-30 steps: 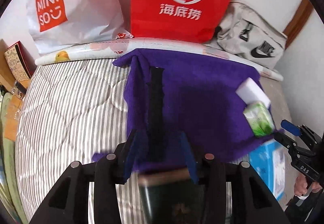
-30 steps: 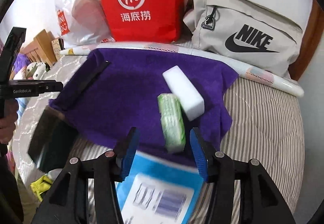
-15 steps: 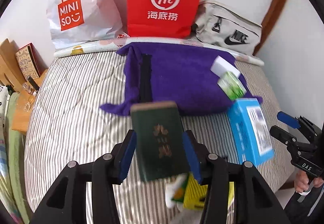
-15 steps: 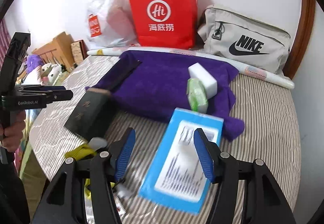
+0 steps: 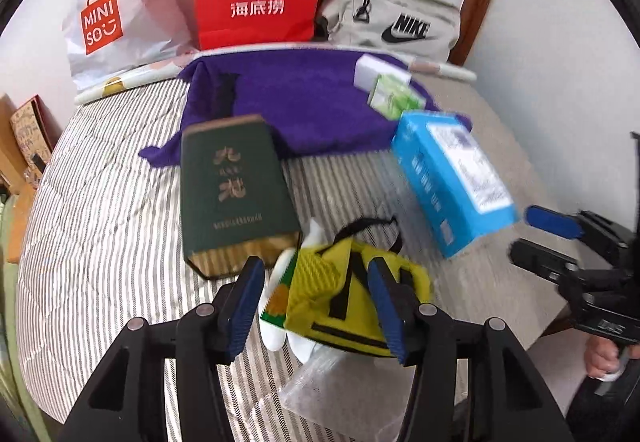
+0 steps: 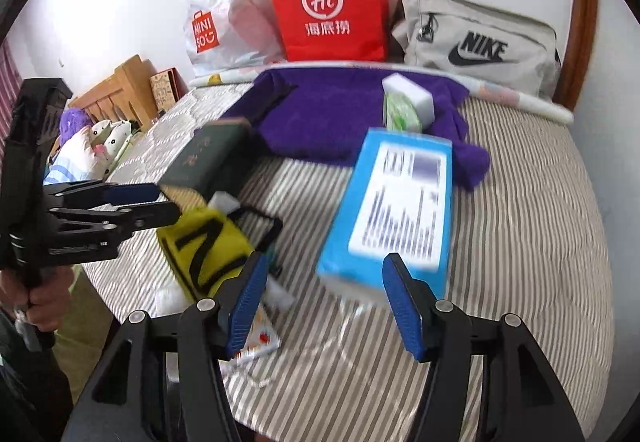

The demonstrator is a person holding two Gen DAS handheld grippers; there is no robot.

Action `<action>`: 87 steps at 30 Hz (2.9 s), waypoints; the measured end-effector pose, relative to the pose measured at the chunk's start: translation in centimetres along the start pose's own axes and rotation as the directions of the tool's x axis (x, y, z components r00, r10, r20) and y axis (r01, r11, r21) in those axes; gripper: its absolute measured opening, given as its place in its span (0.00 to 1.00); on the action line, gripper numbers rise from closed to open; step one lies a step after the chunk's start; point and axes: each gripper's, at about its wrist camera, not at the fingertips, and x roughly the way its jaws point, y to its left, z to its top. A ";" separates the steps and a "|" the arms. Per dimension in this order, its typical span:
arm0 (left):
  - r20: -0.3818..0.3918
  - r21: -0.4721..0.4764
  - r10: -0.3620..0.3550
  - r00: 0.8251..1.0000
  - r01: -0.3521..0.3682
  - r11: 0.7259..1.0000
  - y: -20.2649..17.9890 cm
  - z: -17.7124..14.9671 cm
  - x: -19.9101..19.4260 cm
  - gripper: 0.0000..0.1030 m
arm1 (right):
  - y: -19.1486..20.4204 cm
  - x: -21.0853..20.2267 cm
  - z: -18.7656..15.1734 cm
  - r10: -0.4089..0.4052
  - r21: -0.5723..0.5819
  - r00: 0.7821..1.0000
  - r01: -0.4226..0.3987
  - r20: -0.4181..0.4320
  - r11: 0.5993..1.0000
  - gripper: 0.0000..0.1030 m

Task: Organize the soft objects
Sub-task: 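Grasp the yellow mesh pouch with the left tool, then grasp the white mesh bag with the right tool while the left tool holds the yellow pouch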

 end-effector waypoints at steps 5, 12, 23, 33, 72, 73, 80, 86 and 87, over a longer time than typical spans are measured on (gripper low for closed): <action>0.017 0.010 0.012 1.000 -0.012 1.000 0.0 -1.1 1.1 0.46 | -0.2 -0.3 -2.7 -0.025 0.026 1.000 0.025 -0.001 0.999 0.58; 0.027 -0.007 -0.006 1.000 0.006 1.000 0.3 -0.9 1.6 0.41 | -0.5 0.7 -4.1 -0.034 0.072 0.999 0.036 -0.030 0.997 0.58; 0.058 -0.004 -0.076 0.995 0.076 0.997 0.3 -0.9 0.2 0.27 | 1.1 1.8 -5.3 -0.030 0.018 0.998 0.031 -0.059 0.999 0.58; 0.103 -0.071 -0.016 0.995 0.023 0.997 4.1 -1.7 -3.1 0.27 | 2.0 2.2 -5.6 -0.004 -0.001 0.998 0.004 -0.070 1.000 0.58; 0.007 -0.331 -0.012 1.000 0.014 0.944 13.5 -7.9 1.2 0.30 | 15.2 7.4 -7.5 0.032 -0.334 0.984 -0.090 -0.174 0.938 0.85; 0.007 -0.330 -0.012 1.000 0.013 0.944 13.4 -7.9 1.2 0.30 | 15.6 7.5 -7.6 0.024 -0.346 0.985 -0.083 -0.173 0.935 0.85; 0.000 -0.316 0.003 1.000 -0.003 0.949 13.0 -8.0 1.2 0.33 | 15.5 6.9 -7.9 0.020 -0.370 0.990 -0.072 -0.142 0.926 0.49; -0.012 -0.277 0.035 0.999 -0.037 0.960 11.9 -7.8 1.3 0.42 | 14.3 6.2 -7.9 0.044 -0.350 0.991 -0.086 -0.126 0.933 0.19; -0.013 -0.271 0.042 0.999 -0.044 0.962 11.7 -7.8 1.4 0.43 | 14.2 6.0 -7.9 0.052 -0.341 0.991 -0.091 -0.123 0.936 0.18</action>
